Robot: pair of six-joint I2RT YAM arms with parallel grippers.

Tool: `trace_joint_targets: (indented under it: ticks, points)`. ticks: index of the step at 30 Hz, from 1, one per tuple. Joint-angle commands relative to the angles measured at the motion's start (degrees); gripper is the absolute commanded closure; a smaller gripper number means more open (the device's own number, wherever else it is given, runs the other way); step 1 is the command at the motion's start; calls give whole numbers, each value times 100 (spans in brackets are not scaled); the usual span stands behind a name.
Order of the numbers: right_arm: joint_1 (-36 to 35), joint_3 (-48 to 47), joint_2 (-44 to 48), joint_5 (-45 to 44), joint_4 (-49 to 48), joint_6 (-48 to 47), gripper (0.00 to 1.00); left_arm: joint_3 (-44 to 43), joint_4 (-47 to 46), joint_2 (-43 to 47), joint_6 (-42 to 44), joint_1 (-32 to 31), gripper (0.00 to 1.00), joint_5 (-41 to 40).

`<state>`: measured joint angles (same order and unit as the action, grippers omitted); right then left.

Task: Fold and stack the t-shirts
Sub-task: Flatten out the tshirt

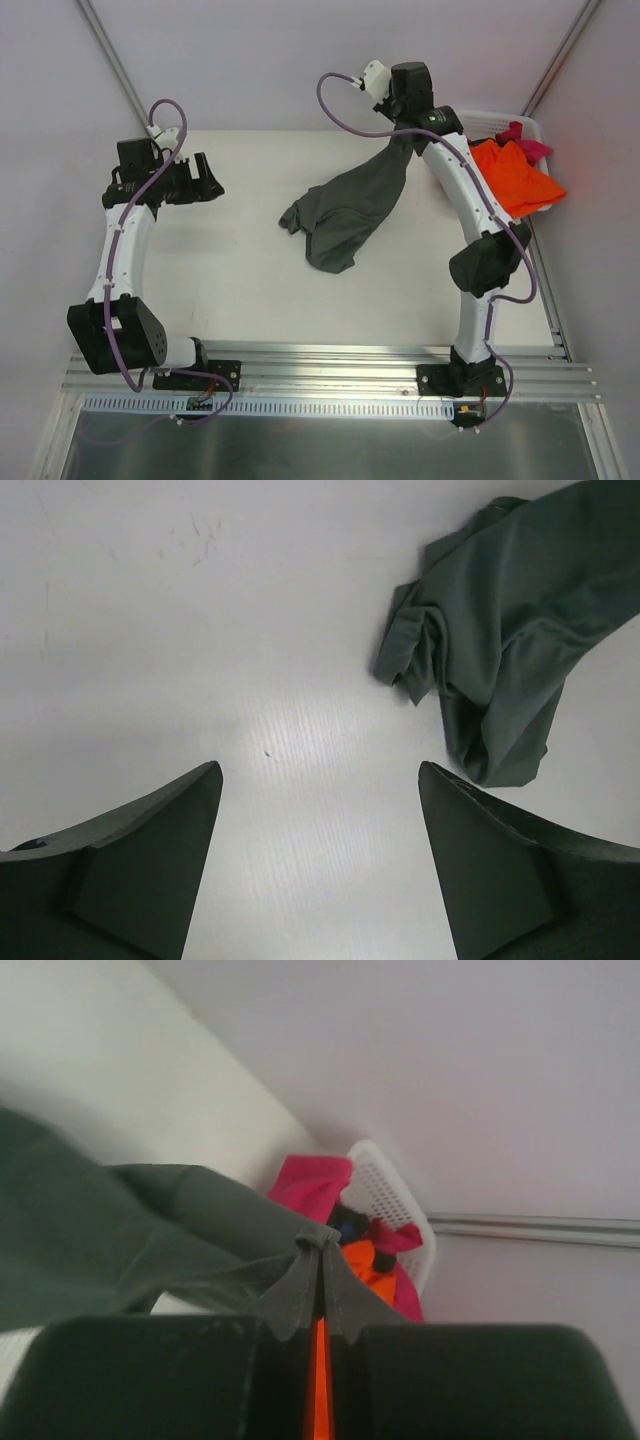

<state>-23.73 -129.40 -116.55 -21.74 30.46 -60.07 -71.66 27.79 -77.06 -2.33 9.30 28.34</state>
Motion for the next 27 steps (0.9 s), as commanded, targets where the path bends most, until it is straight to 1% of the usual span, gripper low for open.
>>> trace_joint_targets:
  ticks: [1, 2, 3, 4, 5, 6, 7, 8, 9, 10, 12, 13, 15, 17, 19, 20, 21, 22, 23, 24, 27]
  points:
    - [-902, -33, 1494, 494, 1870, 391, 100, -366, -37, -108, -48, 212, 20, 216]
    - [-1106, -180, 1573, 1052, 2302, 374, 100, -410, -37, -99, -40, 282, 20, 138]
    - [-1308, -390, 1565, 1301, 2724, 347, 100, -419, -28, -90, -5, 283, 20, 85]
    - [-1754, -932, 1531, 1512, 3416, 356, 100, -437, -37, -73, 65, 292, 20, 41]
    - [-1950, -1164, 1495, 1958, 3658, 382, 100, -445, -37, -20, 83, 292, 20, -55]
    - [-2134, -1340, 1478, 2119, 3791, 426, 100, -437, -37, -3, 83, 292, 19, -91]
    - [-2476, -1324, 1547, 2356, 3679, 505, 100, -437, -37, 24, 57, 300, 19, -109]
    - [-2627, -1229, 1591, 2445, 3486, 549, 100, -402, -37, 85, 40, 292, 19, -135]
    - [-2742, -1149, 1627, 2516, 3232, 628, 100, -384, -37, 112, 22, 292, 19, -144]
    - [-2847, -1096, 1618, 2621, 2655, 724, 100, -358, -37, 155, 4, 300, 19, -153]
    - [-2874, -1008, 1470, 2701, 2142, 874, 100, -288, -37, 244, -13, 292, 19, -205]
    - [-2866, -999, 1234, 2658, 1731, 866, 100, -270, -28, 270, -39, 292, 19, -223]
    - [-2778, -999, 995, 2569, 1464, 787, 100, -226, -37, 375, -49, 283, 19, -276]
    - [-2445, -990, 645, 2604, 1008, 1005, 100, -173, -37, 498, -40, 292, 19, -311]
    - [-2086, -1077, 336, 2447, 526, 1050, 100, -147, -28, 569, -5, 292, 18, -381]
    - [-1979, -1243, -13, 2350, 453, 1068, 100, -138, -11, 612, 4, 283, 19, -408]
    - [-1856, -1393, -138, 2289, 400, 955, 100, -138, -2, 630, 22, 283, 19, -443]
    - [-1690, -1316, -227, 2218, 165, 797, 100, -138, 16, 639, 31, 283, 18, -487]
    - [-1618, -1202, -306, 1756, 40, 552, 100, -147, 25, 674, 39, 283, 18, -496]
    - [-1400, -914, -368, 1665, -144, 254, 100, -155, 33, 683, 48, 283, 18, -513]
    - [-1065, -727, -526, 1191, -102, -56, 100, -173, 33, 692, 57, 292, 18, -531]
